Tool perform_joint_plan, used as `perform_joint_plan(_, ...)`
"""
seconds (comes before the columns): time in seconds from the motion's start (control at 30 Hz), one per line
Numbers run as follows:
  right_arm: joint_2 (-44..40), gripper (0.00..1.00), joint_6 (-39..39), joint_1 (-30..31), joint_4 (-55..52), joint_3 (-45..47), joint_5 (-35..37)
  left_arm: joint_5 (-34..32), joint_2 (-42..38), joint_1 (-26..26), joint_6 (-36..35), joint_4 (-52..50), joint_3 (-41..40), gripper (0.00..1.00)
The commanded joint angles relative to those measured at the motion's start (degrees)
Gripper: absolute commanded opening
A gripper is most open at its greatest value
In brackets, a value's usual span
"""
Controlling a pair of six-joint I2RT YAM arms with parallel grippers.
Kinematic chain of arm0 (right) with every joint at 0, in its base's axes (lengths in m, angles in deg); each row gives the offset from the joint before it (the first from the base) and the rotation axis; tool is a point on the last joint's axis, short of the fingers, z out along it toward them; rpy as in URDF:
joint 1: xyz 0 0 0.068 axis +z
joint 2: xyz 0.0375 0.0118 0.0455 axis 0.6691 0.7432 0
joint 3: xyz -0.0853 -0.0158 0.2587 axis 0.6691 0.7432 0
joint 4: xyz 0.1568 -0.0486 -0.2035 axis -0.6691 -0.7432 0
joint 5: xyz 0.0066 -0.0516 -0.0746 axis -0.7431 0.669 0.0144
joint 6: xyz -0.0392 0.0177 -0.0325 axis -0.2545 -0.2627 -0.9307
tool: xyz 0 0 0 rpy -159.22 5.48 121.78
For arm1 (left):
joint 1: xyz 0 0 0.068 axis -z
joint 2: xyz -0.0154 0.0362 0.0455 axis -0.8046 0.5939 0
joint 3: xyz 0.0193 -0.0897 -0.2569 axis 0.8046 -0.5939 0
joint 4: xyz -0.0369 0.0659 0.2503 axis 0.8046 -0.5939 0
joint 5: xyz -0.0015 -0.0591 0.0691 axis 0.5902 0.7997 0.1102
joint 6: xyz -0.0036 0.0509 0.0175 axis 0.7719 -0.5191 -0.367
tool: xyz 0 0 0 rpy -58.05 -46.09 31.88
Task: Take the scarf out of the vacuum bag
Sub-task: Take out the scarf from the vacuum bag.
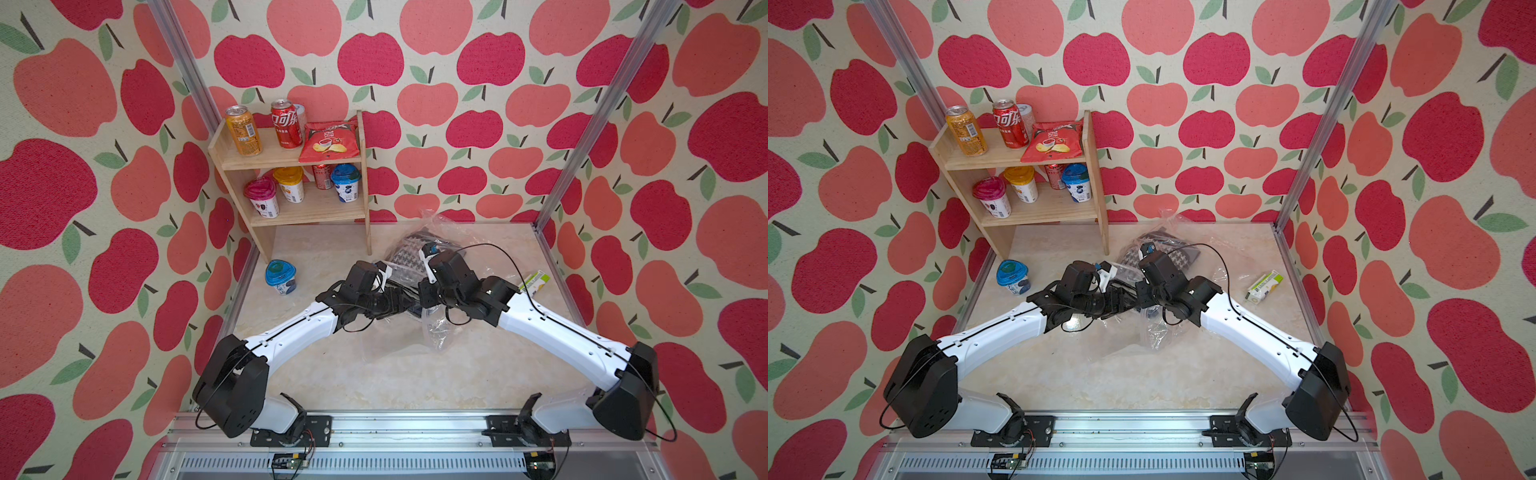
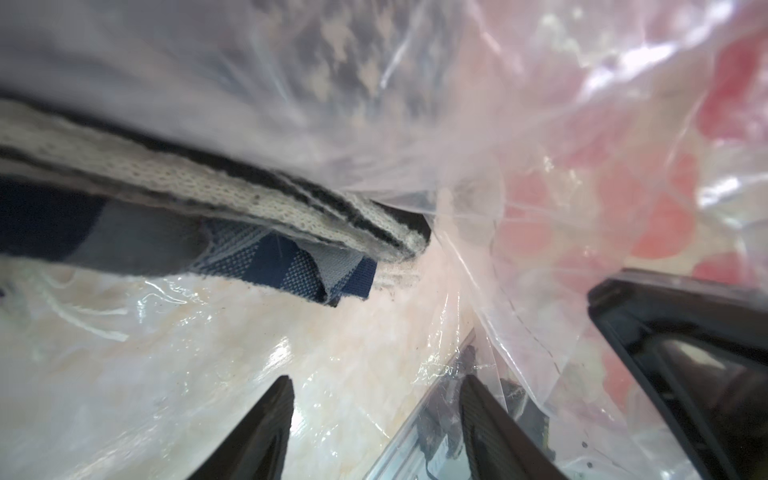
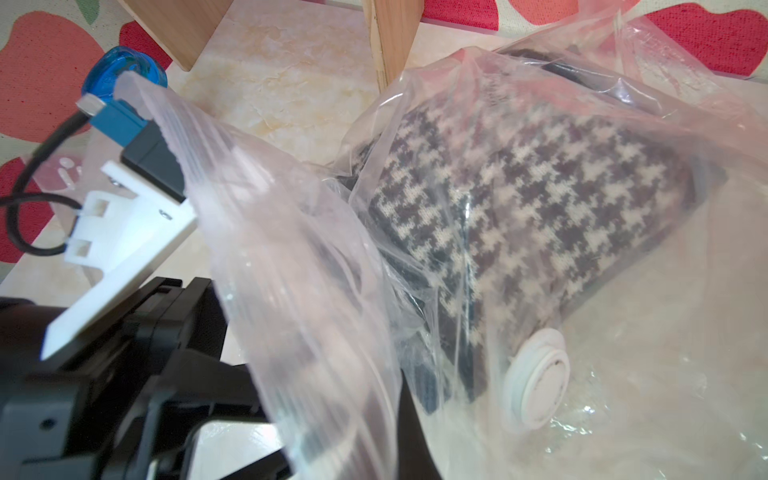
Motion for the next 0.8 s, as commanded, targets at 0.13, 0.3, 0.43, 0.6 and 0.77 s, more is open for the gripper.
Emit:
perform_joint_plan(0.13,-4.02,0.0,-1.4,1.08,-3.8,0.62,6.64,0.39,5.01,2.65,1.69,3.0,4.93,0.66)
perform_joint_plan(0.3,-4.16,0.0,-2.17,1.37,-2.81,-0.52,7.2,0.16,7.69,3.52,2.46,3.51,5.97,0.65)
perform_joint_plan(0.43,-3.05,0.0,-2.72,1.54,-2.51,-1.63,6.88,-0.18,8.75,3.64,3.14,5.0,5.97,0.64)
perform_joint_plan(0.6,-1.77,0.0,-2.72,1.83,-2.02,-2.17,6.62,0.48,8.99,3.63,4.46,7.69,5.96,0.64)
perform_joint_plan(0.77,-1.35,0.0,-2.64,2.07,-1.4,-2.2,6.71,2.66,10.47,3.69,6.41,10.64,6.02,0.64)
